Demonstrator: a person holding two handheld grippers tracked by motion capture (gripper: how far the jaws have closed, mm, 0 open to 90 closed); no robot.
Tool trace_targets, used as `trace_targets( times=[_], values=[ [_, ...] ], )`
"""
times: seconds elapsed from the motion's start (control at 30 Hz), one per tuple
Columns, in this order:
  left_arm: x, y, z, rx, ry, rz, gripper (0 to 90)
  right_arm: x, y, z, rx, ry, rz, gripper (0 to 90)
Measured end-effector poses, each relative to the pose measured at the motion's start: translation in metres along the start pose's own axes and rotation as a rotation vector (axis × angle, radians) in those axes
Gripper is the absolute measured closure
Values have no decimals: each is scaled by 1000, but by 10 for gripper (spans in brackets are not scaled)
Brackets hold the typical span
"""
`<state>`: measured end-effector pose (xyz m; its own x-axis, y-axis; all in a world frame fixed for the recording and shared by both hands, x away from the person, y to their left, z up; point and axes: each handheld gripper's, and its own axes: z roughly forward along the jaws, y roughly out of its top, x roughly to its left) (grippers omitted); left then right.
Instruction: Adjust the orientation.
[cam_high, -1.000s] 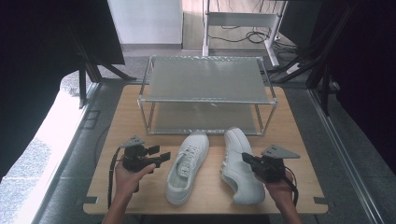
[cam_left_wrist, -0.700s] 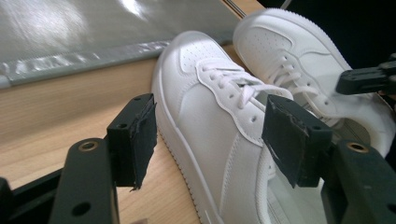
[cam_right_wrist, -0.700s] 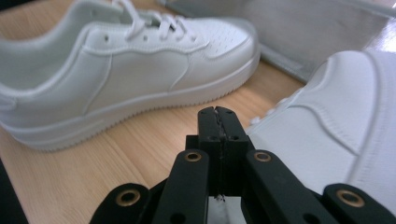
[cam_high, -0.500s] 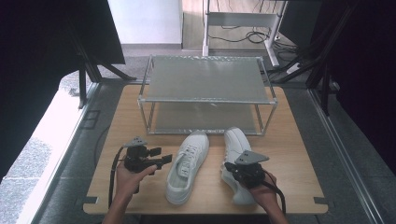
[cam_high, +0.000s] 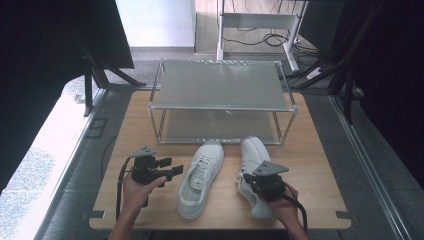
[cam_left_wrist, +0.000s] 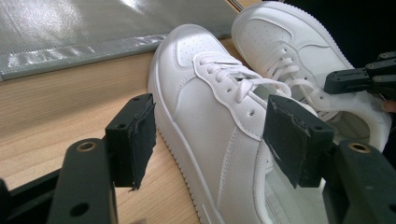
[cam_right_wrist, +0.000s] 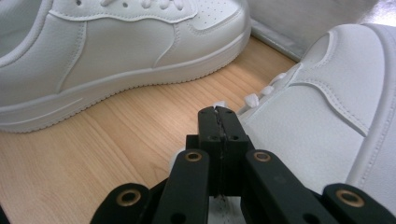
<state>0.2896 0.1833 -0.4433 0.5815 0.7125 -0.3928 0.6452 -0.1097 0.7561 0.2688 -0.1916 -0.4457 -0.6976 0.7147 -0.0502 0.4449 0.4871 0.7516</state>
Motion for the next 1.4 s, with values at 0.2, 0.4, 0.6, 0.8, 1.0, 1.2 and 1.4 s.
trace_targets(
  times=[0.2,0.4,0.6,0.8,1.0,1.2,1.4],
  values=[
    [2,0,-1,1,4,-10,344,-12,-3,-10,-23,-25,48,900],
    [1,0,0,8,0,-5,344,-18,-5,-13,-15,-33,58,900],
    [2,0,-1,6,-1,-11,344,-21,-6,-15,-17,-36,72,900],
    [3,-1,0,14,0,-7,344,-35,-9,-28,-34,-87,107,900],
    [2,-1,2,23,0,-7,344,-58,-21,-44,-43,-189,142,900],
    [2,-1,3,23,-12,-13,345,-91,-47,-45,50,-326,154,900],
    [3,-1,1,14,-17,-23,347,-107,-57,-53,-43,-250,242,900]
  ],
)
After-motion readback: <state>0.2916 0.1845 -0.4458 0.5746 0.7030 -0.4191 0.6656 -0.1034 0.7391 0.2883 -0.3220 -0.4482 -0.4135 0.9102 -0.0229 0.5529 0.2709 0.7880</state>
